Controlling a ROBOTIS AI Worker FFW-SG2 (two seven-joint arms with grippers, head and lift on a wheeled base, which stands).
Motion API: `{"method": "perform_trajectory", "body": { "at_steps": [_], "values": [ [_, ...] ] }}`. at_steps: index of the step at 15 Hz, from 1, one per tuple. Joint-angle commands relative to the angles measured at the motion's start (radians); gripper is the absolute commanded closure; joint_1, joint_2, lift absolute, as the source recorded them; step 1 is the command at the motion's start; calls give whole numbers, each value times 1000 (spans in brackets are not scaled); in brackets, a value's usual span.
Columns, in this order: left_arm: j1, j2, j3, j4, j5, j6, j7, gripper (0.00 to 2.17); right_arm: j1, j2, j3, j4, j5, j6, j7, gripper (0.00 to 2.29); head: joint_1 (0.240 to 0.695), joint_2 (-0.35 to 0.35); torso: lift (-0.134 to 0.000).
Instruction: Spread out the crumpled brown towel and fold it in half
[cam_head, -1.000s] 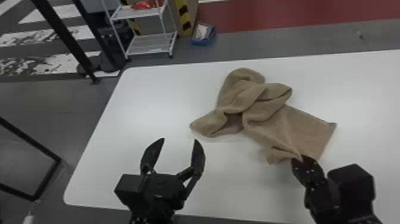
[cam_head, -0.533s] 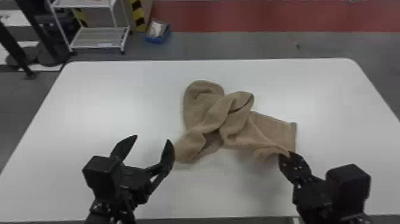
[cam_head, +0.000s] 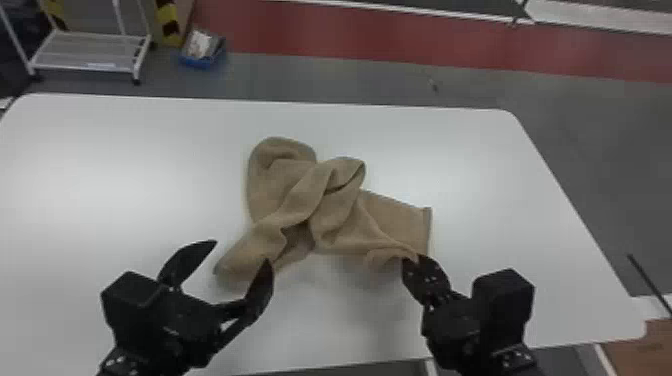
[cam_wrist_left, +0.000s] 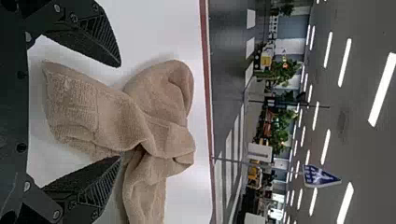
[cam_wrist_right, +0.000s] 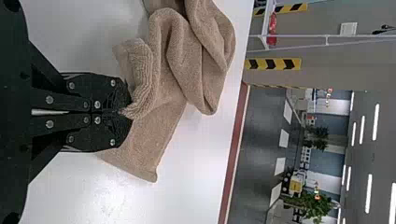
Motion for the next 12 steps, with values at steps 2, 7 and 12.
{"method": "perform_trajectory", "body": {
  "at_steps": [2, 7, 12],
  "values": [
    [-45, 1, -33, 43, -38, 64, -17, 205, -8, 1, 6, 2, -1, 10, 0, 1652, 695, -187, -125],
    [-117, -4, -82, 134, -64, 91, 77, 286, -14, 1, 9, 3, -1, 13, 0, 1652, 695, -212, -125],
    [-124, -1, -88, 129, -82, 76, 202, 1436, -31, 1, -5, 25, -24, 13, 0, 1652, 695, -187, -125]
  ]
}}
